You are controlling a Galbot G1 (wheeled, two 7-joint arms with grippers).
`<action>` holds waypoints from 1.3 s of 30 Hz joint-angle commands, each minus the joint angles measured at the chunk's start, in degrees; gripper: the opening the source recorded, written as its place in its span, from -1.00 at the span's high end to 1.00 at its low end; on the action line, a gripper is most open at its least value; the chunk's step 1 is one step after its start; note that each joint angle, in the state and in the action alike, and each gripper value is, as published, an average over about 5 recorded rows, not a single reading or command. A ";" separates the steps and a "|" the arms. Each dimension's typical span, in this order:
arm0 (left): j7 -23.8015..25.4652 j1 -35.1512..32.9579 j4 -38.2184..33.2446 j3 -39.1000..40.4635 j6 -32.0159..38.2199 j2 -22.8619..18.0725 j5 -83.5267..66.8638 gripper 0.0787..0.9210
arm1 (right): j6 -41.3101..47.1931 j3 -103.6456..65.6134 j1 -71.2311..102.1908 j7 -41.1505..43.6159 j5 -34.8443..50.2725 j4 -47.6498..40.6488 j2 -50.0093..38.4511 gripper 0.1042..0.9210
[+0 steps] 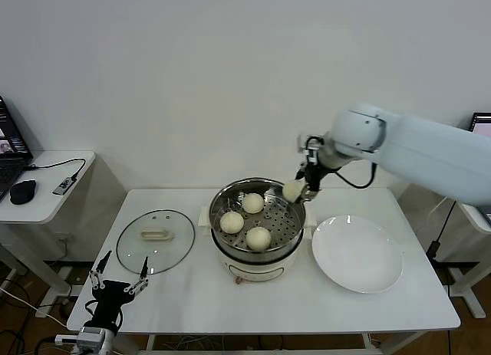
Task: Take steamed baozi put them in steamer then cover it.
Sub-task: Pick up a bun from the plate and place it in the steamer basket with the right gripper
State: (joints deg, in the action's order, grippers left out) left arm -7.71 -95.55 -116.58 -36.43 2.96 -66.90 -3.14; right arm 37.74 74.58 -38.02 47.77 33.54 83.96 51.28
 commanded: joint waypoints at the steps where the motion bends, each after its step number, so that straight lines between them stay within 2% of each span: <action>1: 0.01 -0.06 -0.29 -0.19 0.03 -0.26 -0.08 -0.77 | 4.01 2.60 3.02 -4.81 4.22 -2.10 7.38 -0.28; 14: 0.06 0.06 -0.34 -0.21 0.15 -0.64 -0.06 -0.77 | 3.89 1.69 8.48 -3.86 -2.55 -4.00 5.77 -0.28; 39: 0.07 0.17 0.15 -0.21 0.36 -0.66 -0.04 -0.77 | 3.08 -2.91 13.81 -5.53 -5.31 -8.33 8.16 -0.28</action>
State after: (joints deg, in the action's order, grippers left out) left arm -7.64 -95.39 -116.44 -36.61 3.29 -67.54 -3.19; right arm 40.83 72.29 -25.11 42.61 28.86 76.34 58.92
